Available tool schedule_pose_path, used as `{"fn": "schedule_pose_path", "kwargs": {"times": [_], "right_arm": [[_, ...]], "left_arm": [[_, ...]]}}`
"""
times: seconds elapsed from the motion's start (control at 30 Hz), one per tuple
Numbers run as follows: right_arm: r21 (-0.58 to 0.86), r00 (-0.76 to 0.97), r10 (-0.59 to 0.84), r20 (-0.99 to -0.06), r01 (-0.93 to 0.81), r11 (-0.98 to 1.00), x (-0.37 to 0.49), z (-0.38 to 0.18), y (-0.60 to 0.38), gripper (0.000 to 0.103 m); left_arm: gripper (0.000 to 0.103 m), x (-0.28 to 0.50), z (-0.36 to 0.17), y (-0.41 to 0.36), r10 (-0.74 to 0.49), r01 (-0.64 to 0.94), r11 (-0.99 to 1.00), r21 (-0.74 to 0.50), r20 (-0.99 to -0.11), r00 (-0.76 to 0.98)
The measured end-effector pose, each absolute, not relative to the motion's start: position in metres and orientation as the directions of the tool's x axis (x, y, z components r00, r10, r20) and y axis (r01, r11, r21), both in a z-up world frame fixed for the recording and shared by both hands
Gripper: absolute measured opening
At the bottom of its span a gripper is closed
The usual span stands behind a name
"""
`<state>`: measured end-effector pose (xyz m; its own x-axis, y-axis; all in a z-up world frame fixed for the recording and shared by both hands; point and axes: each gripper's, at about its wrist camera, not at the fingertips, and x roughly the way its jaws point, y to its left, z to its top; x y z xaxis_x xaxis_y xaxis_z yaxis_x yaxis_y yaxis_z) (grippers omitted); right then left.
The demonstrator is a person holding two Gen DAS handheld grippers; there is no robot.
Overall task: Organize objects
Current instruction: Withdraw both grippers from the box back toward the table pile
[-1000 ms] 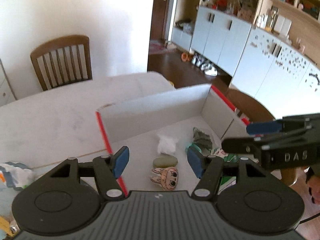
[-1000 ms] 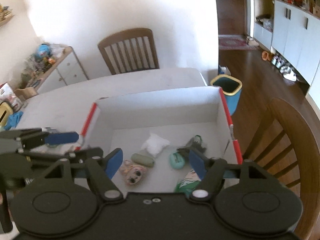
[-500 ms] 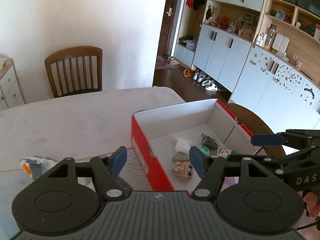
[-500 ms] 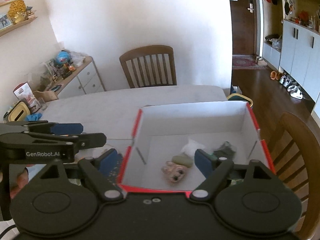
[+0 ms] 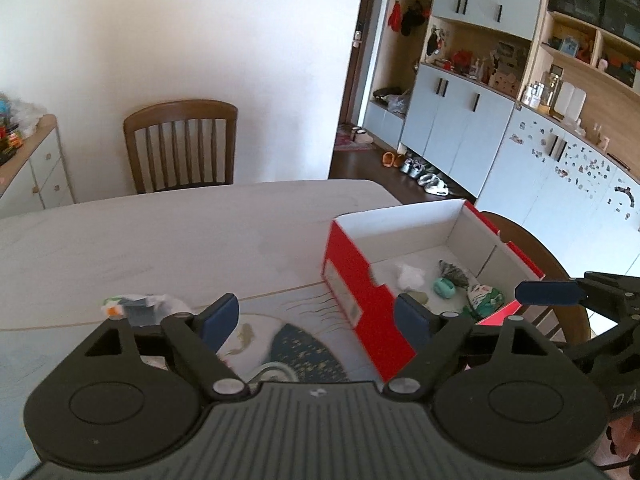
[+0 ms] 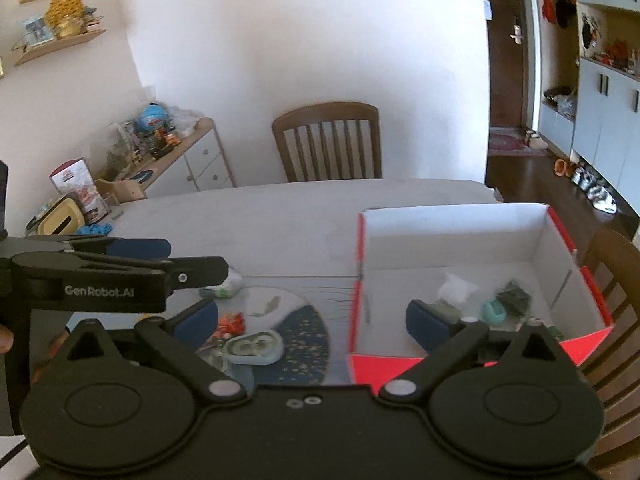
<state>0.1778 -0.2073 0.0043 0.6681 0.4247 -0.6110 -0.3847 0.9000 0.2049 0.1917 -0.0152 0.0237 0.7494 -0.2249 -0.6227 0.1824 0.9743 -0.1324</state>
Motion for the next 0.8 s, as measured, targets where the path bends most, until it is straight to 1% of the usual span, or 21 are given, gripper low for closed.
{"fn": "schedule_pose_path", "kwargs": {"times": [0.07,0.4,0.43,0.47,0.5,0.63,0.8], "right_arm": [[0.205,0.670,0.425,-0.609,-0.384,0.900,0.175,0.003,-0.197,0.101],[0.204,0.656,0.424,-0.624,-0.387,0.899,0.167,-0.002,-0.153,0.102],[0.201,0.656,0.422,-0.626,-0.387,0.900,0.167,-0.003,-0.149,0.102],[0.199,0.656,0.419,-0.628,-0.386,0.901,0.166,-0.004,-0.146,0.102],[0.198,0.653,0.419,-0.631,-0.386,0.901,0.166,-0.005,-0.143,0.102],[0.195,0.643,0.412,-0.645,-0.382,0.903,0.168,-0.011,-0.131,0.102],[0.182,0.632,0.394,-0.668,-0.375,0.909,0.172,-0.022,-0.118,0.102]], "left_arm": [[0.091,0.187,0.022,-0.003,-0.221,0.170,0.975,-0.141,-0.619,0.754],[0.092,0.174,0.005,0.051,-0.234,0.143,0.971,-0.192,-0.626,0.744],[0.093,0.174,0.002,0.056,-0.235,0.139,0.970,-0.199,-0.628,0.742],[0.099,0.173,0.000,0.061,-0.235,0.135,0.970,-0.203,-0.629,0.741],[0.103,0.173,-0.003,0.067,-0.234,0.131,0.970,-0.207,-0.630,0.741],[0.103,0.173,-0.013,0.088,-0.219,0.102,0.971,-0.214,-0.640,0.737],[0.103,0.170,-0.028,0.113,-0.166,0.064,0.982,-0.178,-0.646,0.745]]}}
